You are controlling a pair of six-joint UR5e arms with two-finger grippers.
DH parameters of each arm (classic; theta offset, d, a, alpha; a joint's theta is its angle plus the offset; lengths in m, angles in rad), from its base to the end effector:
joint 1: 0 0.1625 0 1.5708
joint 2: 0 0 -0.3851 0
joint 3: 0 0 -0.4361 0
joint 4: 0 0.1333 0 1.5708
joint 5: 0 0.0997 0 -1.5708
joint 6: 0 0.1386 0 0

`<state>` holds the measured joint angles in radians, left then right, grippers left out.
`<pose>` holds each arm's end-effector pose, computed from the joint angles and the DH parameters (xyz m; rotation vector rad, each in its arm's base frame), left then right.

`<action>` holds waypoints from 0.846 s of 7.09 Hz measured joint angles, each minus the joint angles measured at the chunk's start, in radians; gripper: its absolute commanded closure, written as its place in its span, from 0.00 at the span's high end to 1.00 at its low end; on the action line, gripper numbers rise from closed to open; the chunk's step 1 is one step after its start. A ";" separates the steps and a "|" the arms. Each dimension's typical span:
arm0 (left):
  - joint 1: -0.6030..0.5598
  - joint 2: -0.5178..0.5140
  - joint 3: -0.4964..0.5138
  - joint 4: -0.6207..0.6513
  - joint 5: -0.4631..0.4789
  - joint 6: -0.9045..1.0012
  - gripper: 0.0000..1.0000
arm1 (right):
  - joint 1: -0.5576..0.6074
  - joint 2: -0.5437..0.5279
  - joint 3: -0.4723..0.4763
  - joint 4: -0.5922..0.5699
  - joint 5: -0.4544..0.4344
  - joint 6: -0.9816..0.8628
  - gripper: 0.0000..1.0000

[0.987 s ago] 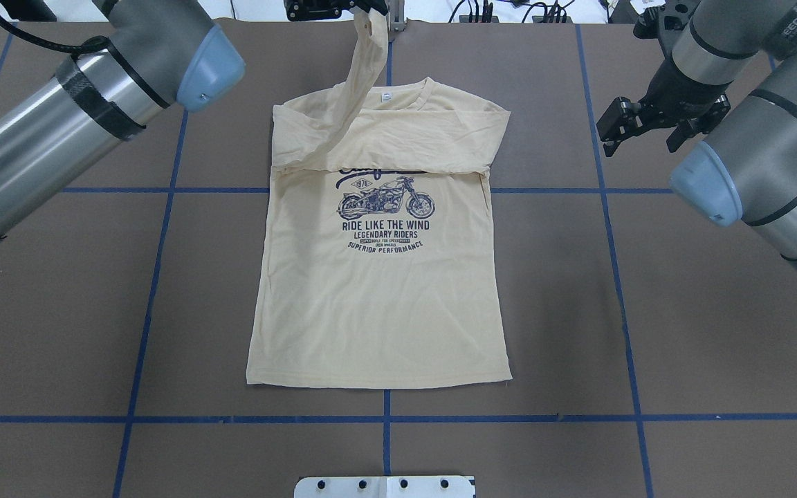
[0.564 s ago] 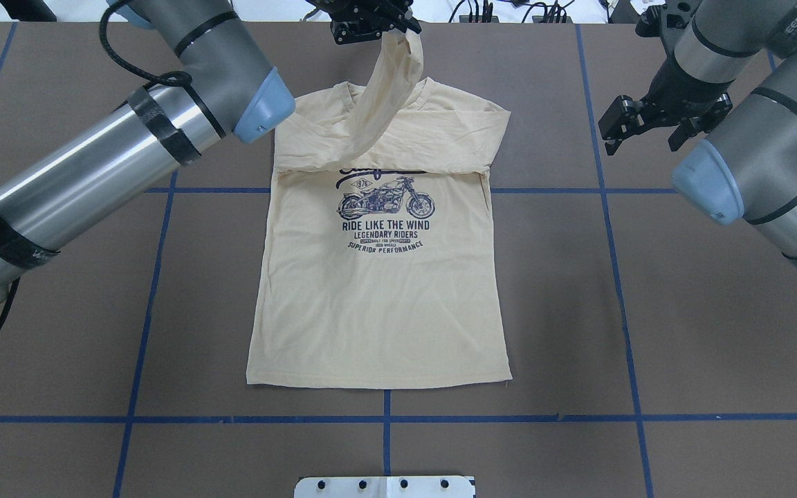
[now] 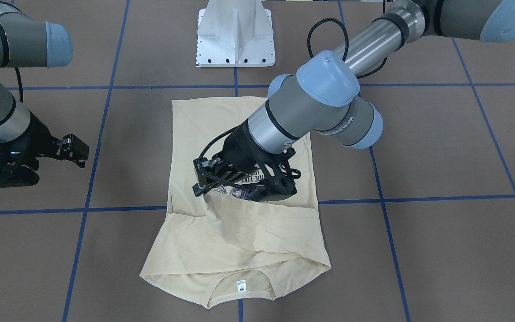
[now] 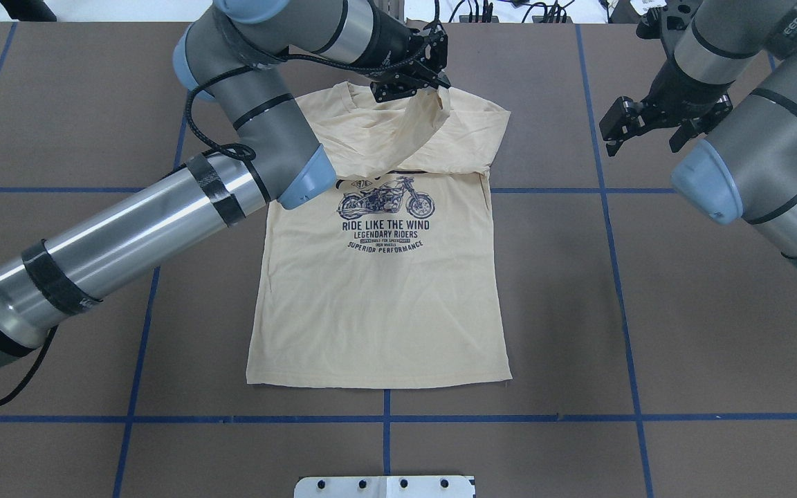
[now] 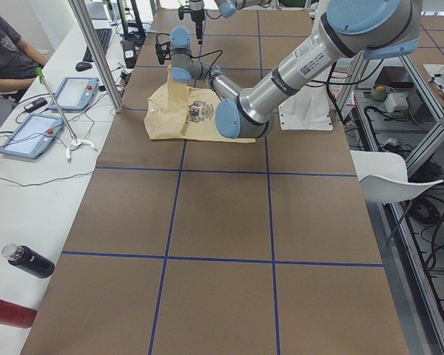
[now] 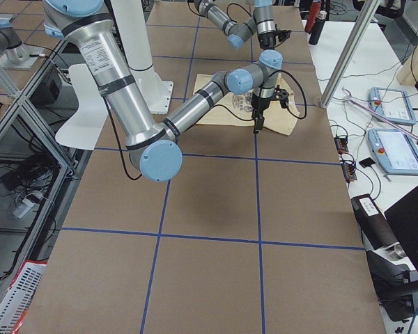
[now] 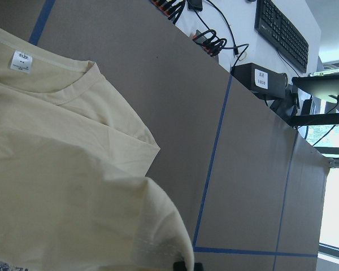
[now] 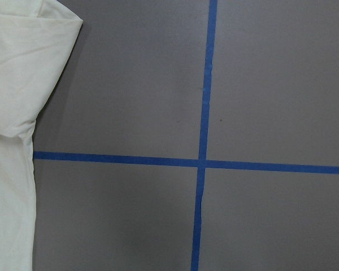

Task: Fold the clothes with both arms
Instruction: 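Carry the sleeve across the shirt with the left gripper toward the collar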

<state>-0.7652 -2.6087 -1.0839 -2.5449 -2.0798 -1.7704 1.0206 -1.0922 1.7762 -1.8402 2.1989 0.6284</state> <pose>0.5522 -0.6215 0.0358 0.0261 1.5428 -0.3799 -0.2966 -0.5827 0.2912 -0.0108 -0.7369 -0.0556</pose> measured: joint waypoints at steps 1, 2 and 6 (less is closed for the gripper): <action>0.035 -0.003 0.043 -0.048 0.047 0.001 0.00 | 0.000 0.000 0.000 0.000 0.000 0.000 1.00; 0.066 -0.008 0.086 -0.085 0.092 0.011 0.00 | 0.000 0.000 0.000 0.000 0.000 0.001 1.00; 0.160 -0.013 0.200 -0.140 0.241 0.093 0.00 | -0.002 0.002 -0.001 -0.001 0.002 0.004 1.00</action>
<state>-0.6047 -2.6215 -0.8840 -2.6853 -1.8387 -1.6778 1.0189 -1.0900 1.7751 -1.8408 2.2006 0.6327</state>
